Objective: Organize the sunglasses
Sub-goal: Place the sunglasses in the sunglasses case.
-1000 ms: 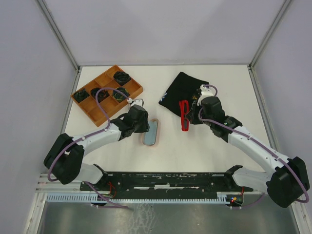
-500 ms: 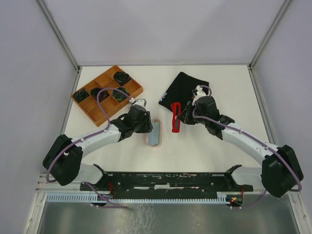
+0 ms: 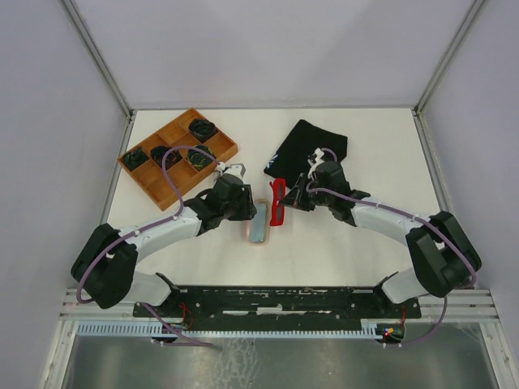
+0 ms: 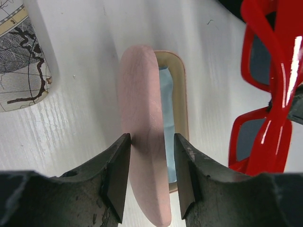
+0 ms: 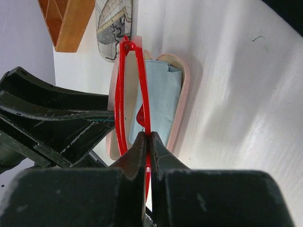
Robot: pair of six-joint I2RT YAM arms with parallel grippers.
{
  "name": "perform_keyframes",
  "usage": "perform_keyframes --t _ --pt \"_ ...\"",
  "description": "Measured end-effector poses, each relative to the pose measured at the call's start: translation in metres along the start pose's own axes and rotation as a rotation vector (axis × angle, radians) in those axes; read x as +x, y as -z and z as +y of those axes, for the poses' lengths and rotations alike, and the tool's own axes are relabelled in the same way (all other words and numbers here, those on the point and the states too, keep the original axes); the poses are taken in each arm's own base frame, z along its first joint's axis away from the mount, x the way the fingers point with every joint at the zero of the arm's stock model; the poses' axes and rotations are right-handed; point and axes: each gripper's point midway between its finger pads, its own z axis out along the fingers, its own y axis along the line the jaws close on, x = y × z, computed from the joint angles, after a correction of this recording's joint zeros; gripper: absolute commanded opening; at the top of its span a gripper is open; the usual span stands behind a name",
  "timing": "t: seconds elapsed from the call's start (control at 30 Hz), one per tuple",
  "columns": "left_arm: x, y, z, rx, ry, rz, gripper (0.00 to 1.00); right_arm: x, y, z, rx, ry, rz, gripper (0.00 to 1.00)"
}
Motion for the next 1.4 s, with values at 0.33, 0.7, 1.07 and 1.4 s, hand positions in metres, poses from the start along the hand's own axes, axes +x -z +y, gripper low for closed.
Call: perform_keyframes --t 0.33,0.7,1.07,1.4 --pt "0.004 0.0 -0.001 0.011 -0.002 0.006 0.48 0.028 -0.022 0.0 0.006 -0.076 0.072 0.0" --pt "0.008 0.0 0.0 0.012 -0.004 0.013 0.48 0.054 -0.039 -0.009 0.041 -0.105 0.143 0.0" --pt "0.008 0.0 -0.003 0.025 -0.003 0.015 0.48 0.049 -0.049 -0.005 0.033 -0.09 0.15 0.0" --pt "0.008 0.0 -0.003 0.027 -0.003 0.016 0.48 0.057 -0.056 -0.012 0.045 -0.097 0.188 0.0"
